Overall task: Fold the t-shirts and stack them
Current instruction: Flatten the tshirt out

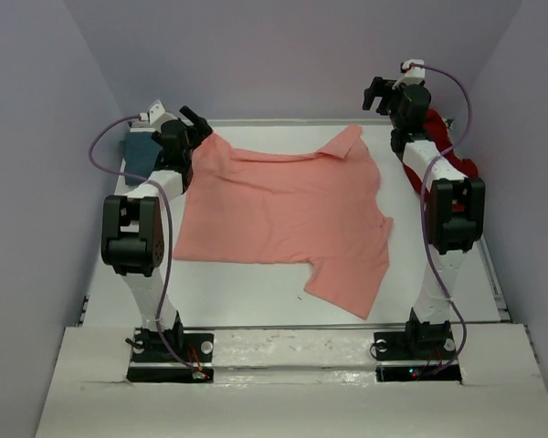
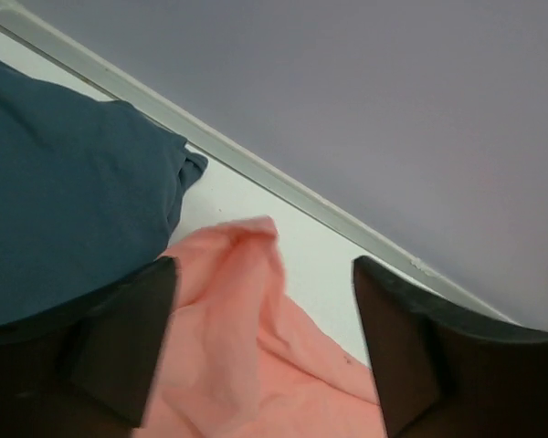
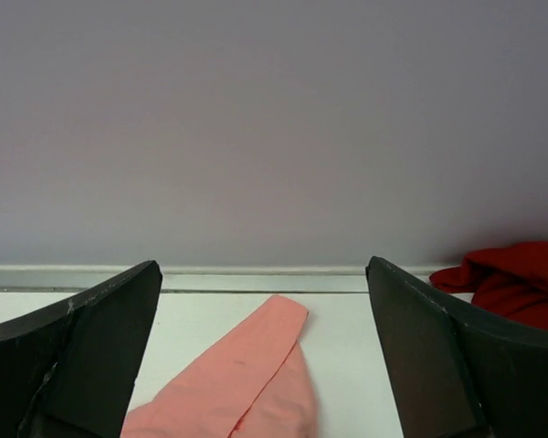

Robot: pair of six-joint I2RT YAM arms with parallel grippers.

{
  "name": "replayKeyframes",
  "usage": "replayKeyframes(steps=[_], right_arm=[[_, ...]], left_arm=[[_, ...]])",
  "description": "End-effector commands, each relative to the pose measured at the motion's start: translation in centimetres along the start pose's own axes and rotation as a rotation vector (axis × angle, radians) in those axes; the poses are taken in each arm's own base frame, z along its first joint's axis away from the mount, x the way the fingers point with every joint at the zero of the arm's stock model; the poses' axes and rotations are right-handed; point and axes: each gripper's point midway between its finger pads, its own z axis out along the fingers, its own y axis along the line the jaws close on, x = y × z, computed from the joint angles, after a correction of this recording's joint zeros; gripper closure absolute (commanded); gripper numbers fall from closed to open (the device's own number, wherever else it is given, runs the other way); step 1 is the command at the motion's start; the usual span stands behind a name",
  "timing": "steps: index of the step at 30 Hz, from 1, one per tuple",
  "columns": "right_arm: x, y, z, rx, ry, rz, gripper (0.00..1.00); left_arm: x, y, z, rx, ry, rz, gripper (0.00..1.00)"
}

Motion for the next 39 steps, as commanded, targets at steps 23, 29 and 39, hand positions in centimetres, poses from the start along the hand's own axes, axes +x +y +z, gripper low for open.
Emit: replayKeyframes(steps=[23, 29, 39], right_arm=[[10.6, 5.5, -19.0, -0.155, 0.658, 0.383, 0.0], [13.6, 3.8, -21.9, -0.044, 0.717, 0.378, 0.0], [18.3, 2.0, -22.8, 0.052, 0.805, 0.395, 0.0]], left_arm=[[2.8, -0.6, -16.1, 0.108, 0.244, 0.003, 0.11], [5.4, 3.5, -16.0, -0.072, 0.329, 0.068, 0.11], [9.4, 8.2, -13.9, -0.221, 0.441, 0.083, 0.11]])
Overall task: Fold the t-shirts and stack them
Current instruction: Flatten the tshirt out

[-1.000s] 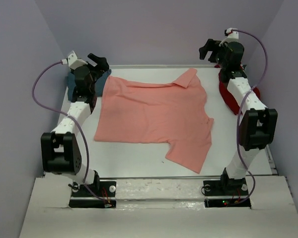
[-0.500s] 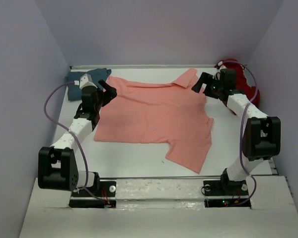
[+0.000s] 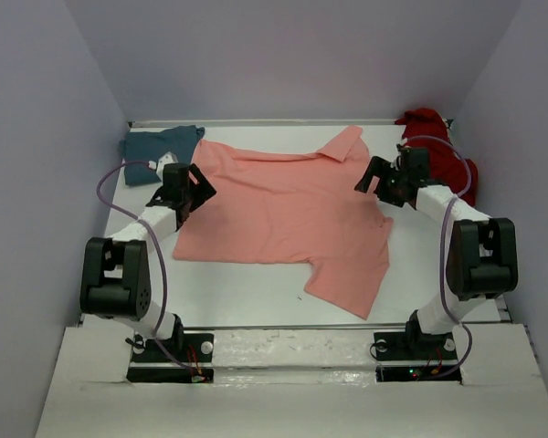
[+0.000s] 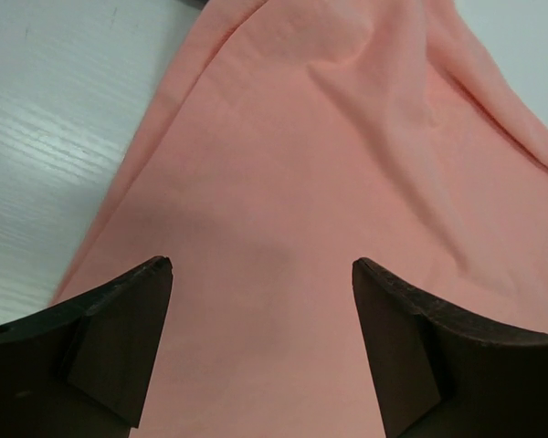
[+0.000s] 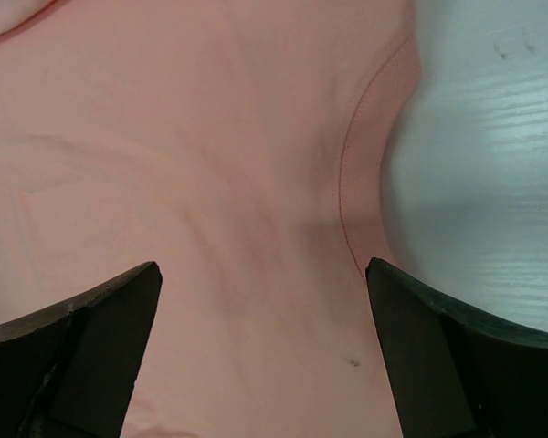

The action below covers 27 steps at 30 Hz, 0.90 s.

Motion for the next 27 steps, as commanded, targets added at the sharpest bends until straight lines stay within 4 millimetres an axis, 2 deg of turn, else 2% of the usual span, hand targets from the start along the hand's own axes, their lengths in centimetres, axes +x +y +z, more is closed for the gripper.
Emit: replayKeyframes(steps=[1, 5, 11, 16, 19, 24, 27], right_arm=[[0.8, -1.8, 1.5, 0.041, 0.01, 0.034, 0.0], [1.7, -2.9, 2.8, 0.072, 0.03, 0.046, 0.0], [2.5, -3.5, 3.9, 0.082, 0.058, 0.052, 0.0], [3.3, -3.8, 4.7, 0.079, 0.086, 0.066, 0.0], [3.8, -4.0, 5.2, 0.08, 0.105, 0.074, 0.0], [4.4, -4.0, 5.7, 0.069, 0.135, 0.083, 0.09], [4.6, -4.1, 5.7, 0.074, 0.145, 0.075, 0.16]], left_arm=[[0.6, 1.1, 1.9, -0.04, 0.051, 0.005, 0.12], [1.2, 1.6, 3.0, -0.062, 0.079, 0.005, 0.14], [-0.3, 2.9, 2.5, -0.143, 0.031, 0.023, 0.14], [-0.5, 4.5, 2.8, -0.222, 0.026, 0.028, 0.14], [0.2, 4.9, 3.7, -0.24, 0.057, 0.044, 0.24], [1.8, 5.2, 4.6, -0.248, 0.127, 0.049, 0.32], [2.3, 5.4, 5.0, -0.252, 0.145, 0.055, 0.32]])
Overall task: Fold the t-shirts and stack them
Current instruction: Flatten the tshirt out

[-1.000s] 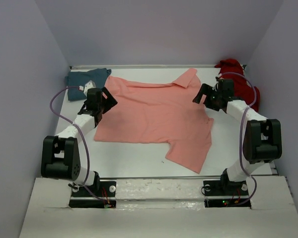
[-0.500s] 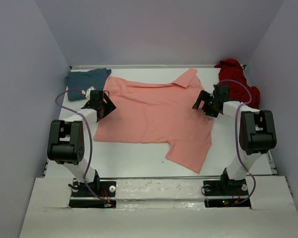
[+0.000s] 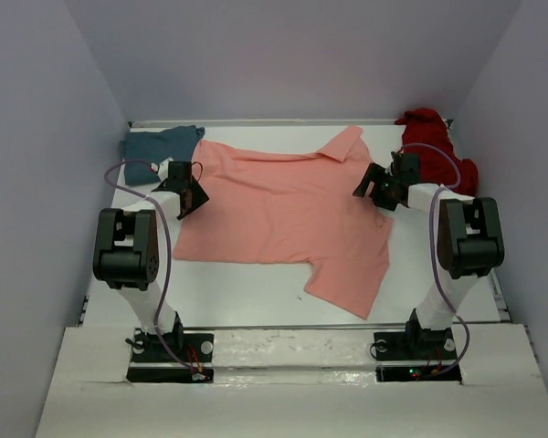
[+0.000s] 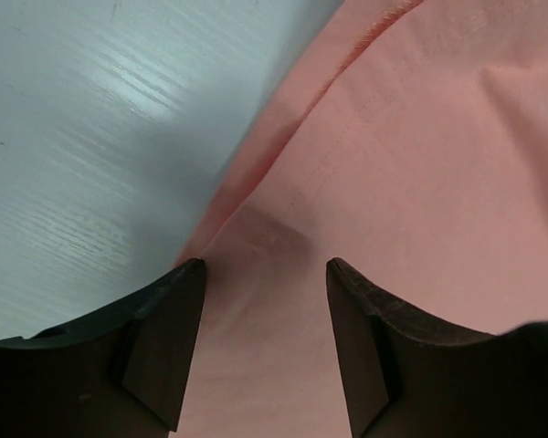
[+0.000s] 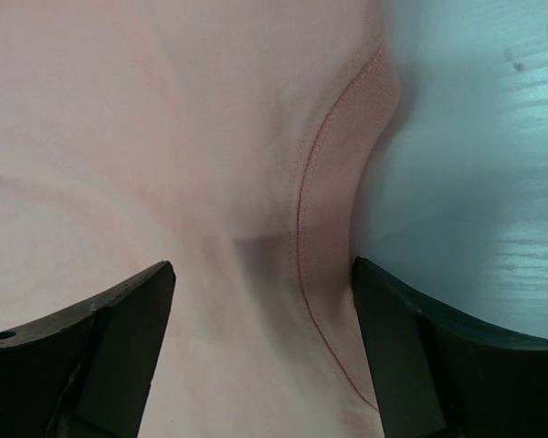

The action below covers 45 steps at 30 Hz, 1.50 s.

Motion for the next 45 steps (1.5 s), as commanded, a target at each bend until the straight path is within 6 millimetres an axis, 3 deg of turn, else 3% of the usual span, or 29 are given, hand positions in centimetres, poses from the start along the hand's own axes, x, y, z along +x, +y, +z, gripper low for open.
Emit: replayKeyframes(steps=[1, 3, 7, 8, 9, 11, 12, 14, 15, 16, 18, 25, 31, 38, 41, 45], right_arm=[[2.0, -1.6, 0.8, 0.046, 0.075, 0.023, 0.18], [2.1, -1.7, 0.7, 0.054, 0.078, 0.018, 0.2], [2.0, -1.9, 0.4, 0.07, 0.077, 0.009, 0.23], [2.0, -2.0, 0.2, 0.081, 0.08, 0.003, 0.35], [2.1, -2.2, 0.2, 0.089, 0.085, 0.003, 0.4], [2.3, -2.6, 0.1, 0.11, 0.099, 0.002, 0.48], [2.3, -2.6, 0.0, 0.116, 0.104, 0.001, 0.57], [3.1, -3.0, 0.0, 0.132, 0.136, 0.004, 0.72], [3.3, -3.2, 0.0, 0.139, 0.145, 0.004, 0.87], [3.5, -3.3, 0.1, 0.156, 0.148, -0.005, 0.89], [3.9, -3.6, 0.0, 0.17, 0.161, -0.007, 0.89], [2.1, -2.2, -1.2, 0.156, 0.111, -0.009, 0.9], [1.1, -2.0, -1.3, 0.175, 0.084, 0.025, 0.99], [-0.3, -1.7, -2.8, 0.227, 0.084, 0.044, 0.99], [0.1, -2.4, -3.6, 0.283, 0.129, 0.033, 0.99], [2.2, -3.4, -3.7, 0.334, 0.229, 0.044, 0.99]], left_arm=[[-0.4, -0.2, 0.0, -0.002, 0.015, 0.012, 0.32], [-0.2, -0.2, 0.1, -0.001, 0.023, 0.016, 0.34], [0.0, -0.2, 0.3, 0.0, 0.029, 0.025, 0.54], [0.0, -0.3, 0.4, 0.007, 0.034, 0.026, 0.58], [0.2, -0.3, 0.4, 0.008, 0.037, 0.029, 0.67], [0.5, -0.3, 0.6, 0.014, 0.047, 0.03, 0.74], [0.6, -0.5, 0.6, 0.021, 0.053, 0.03, 0.86], [0.9, -0.5, 0.7, 0.027, 0.063, 0.029, 1.0], [1.0, -0.5, 0.7, 0.025, 0.068, 0.029, 1.0], [1.1, -0.7, 0.7, 0.035, 0.075, 0.025, 1.0], [1.1, -0.9, 0.7, 0.042, 0.078, 0.022, 1.0], [-0.2, -3.1, -0.6, 0.112, 0.055, -0.035, 1.0], [-1.1, -4.2, -4.0, 0.185, -0.018, -0.139, 1.0], [-2.2, -2.8, -7.1, 0.127, -0.076, -0.149, 1.0], [-1.7, -1.7, -7.5, 0.08, -0.06, -0.127, 1.0], [0.0, -0.6, -7.0, 0.016, 0.016, -0.086, 1.0]])
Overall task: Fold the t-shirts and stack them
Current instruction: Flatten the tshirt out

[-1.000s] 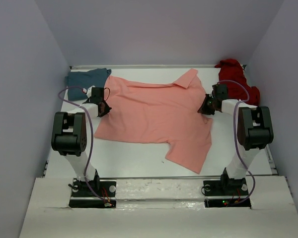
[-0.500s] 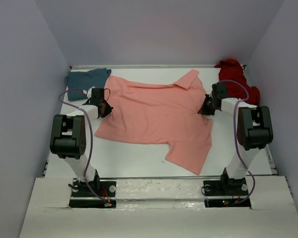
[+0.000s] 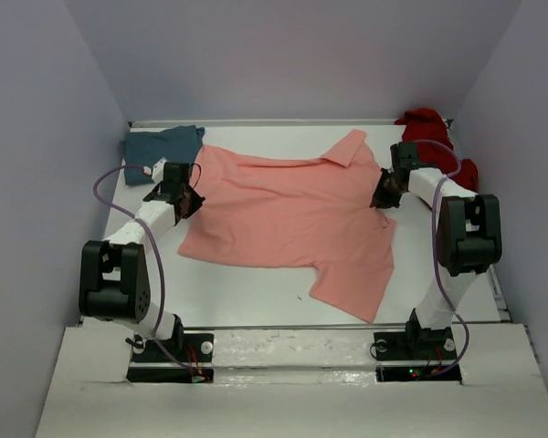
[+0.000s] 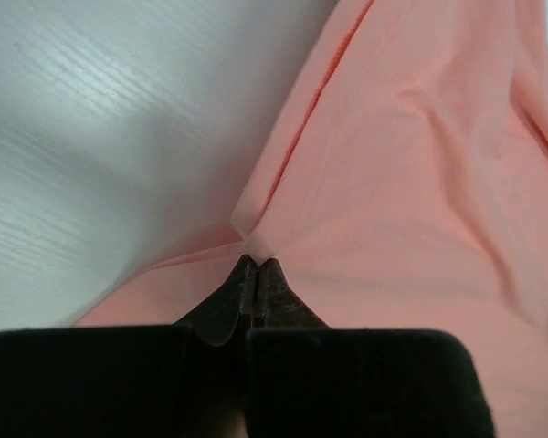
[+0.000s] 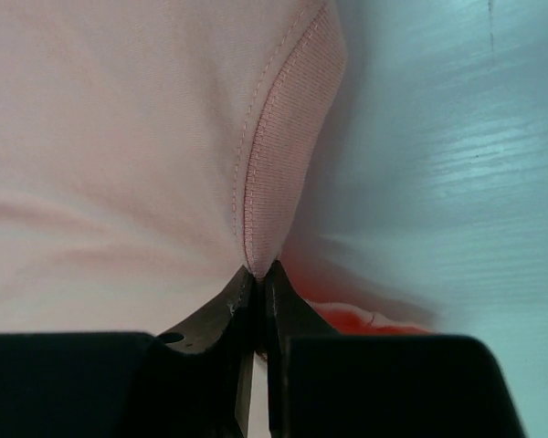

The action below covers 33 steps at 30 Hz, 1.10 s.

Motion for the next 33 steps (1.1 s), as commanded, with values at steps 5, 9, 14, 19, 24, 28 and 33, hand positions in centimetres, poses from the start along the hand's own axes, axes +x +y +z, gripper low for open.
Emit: replayKeyframes(steps=[5, 9, 14, 19, 24, 28, 33], right_arm=[[2.9, -1.8, -1.6, 0.101, 0.121, 0.015, 0.99], [4.5, -2.7, -2.1, 0.139, 0.18, 0.018, 0.98], [7.2, -3.6, -2.9, 0.152, 0.246, 0.032, 0.98], [9.4, -4.5, -4.0, 0.173, 0.306, 0.038, 0.97], [11.0, -5.6, -5.2, 0.203, 0.328, 0.032, 0.96], [11.7, -5.8, -5.9, 0.206, 0.334, 0.033, 0.93], [10.3, -5.6, -6.6, 0.212, 0.302, 0.013, 0.62]], left_arm=[[1.6, 2.4, -0.7, -0.121, 0.075, 0.059, 1.0], [3.2, 3.6, -0.7, -0.138, 0.111, 0.07, 1.0], [5.3, 4.6, -1.3, -0.138, 0.16, 0.078, 1.0], [7.0, 5.6, -3.0, -0.157, 0.2, 0.083, 1.0], [8.7, 6.9, -4.5, -0.191, 0.244, 0.083, 1.0], [9.3, 7.3, -5.2, -0.191, 0.246, 0.091, 1.0], [7.5, 6.0, -6.1, -0.145, 0.2, 0.117, 0.84]])
